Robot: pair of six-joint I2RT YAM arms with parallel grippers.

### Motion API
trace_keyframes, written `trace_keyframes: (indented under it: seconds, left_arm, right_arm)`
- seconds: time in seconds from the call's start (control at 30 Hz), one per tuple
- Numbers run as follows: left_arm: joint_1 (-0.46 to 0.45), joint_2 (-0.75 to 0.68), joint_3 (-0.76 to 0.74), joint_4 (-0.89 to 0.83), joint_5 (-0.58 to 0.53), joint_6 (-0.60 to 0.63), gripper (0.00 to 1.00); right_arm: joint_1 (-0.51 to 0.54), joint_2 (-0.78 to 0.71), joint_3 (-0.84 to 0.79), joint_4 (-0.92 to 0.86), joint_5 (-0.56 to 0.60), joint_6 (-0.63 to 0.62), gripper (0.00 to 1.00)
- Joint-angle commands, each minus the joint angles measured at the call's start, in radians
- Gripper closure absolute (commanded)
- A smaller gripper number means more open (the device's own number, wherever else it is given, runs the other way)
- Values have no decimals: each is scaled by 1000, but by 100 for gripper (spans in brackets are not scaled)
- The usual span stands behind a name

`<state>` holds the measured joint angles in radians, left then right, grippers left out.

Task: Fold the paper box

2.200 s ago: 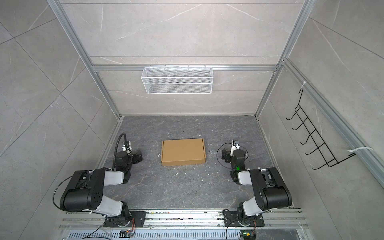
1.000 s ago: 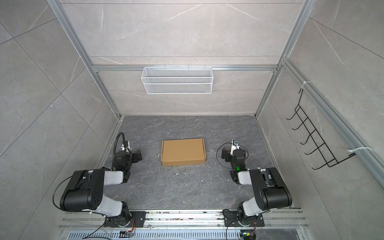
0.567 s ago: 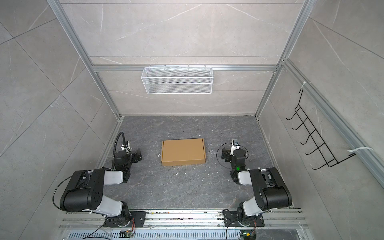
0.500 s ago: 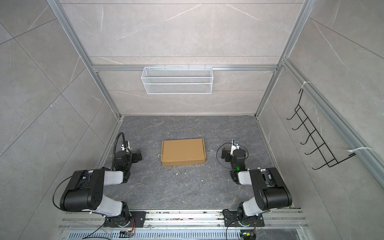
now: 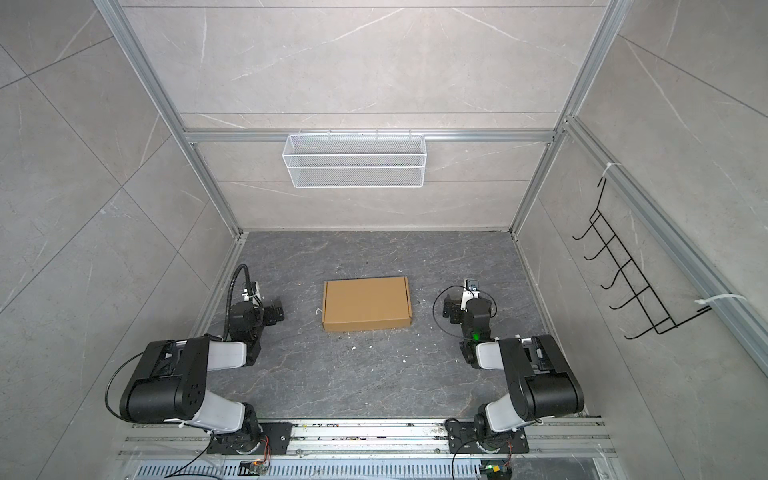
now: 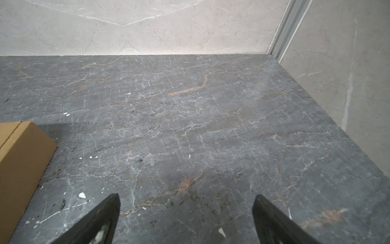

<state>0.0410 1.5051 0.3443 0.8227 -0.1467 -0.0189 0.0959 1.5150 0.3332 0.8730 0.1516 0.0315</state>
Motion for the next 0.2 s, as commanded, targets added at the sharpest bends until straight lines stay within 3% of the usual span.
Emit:
trace_keyframes:
  seconds: [0.0,0.17]
  left_arm:
    - [2,-5,10,32,7,-9,0]
    - [2,-5,10,32,7,-9,0]
  right_arm:
    - [5,1,21,10,-8,-13,1]
    - [4,-3,22,4,-38,-25,1]
